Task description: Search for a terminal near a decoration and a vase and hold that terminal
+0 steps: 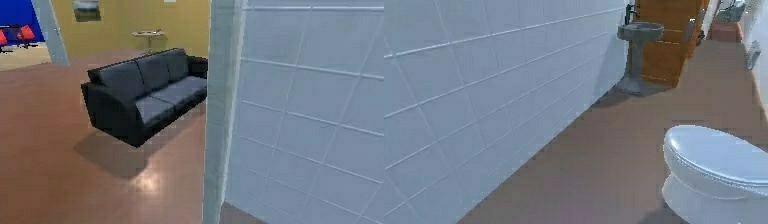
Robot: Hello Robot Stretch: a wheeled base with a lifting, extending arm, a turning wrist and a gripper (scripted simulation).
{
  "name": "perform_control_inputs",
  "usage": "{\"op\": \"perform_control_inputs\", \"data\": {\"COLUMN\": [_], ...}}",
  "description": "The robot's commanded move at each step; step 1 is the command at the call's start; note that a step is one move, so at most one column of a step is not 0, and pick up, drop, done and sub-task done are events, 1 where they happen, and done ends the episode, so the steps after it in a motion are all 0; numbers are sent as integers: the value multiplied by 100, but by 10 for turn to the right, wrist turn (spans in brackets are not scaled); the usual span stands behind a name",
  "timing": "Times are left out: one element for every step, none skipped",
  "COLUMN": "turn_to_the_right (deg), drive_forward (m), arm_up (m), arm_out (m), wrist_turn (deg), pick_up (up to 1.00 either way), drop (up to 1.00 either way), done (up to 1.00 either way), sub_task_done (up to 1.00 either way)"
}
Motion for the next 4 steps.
{"op": "perform_control_inputs", "data": {"turn_to_the_right": [450,120,0,-450], "drive_forward": [0,0,5,0], "arm_up": [0,0,0,0], "arm_out": [0,0,0,0], "wrist_turn": [0,0,0,0], "pick_up": [0,0,0,0], "drop": [0,0,0,0], "done": [0,0,0,0], "sub_task_done": [0,0,0,0]}}
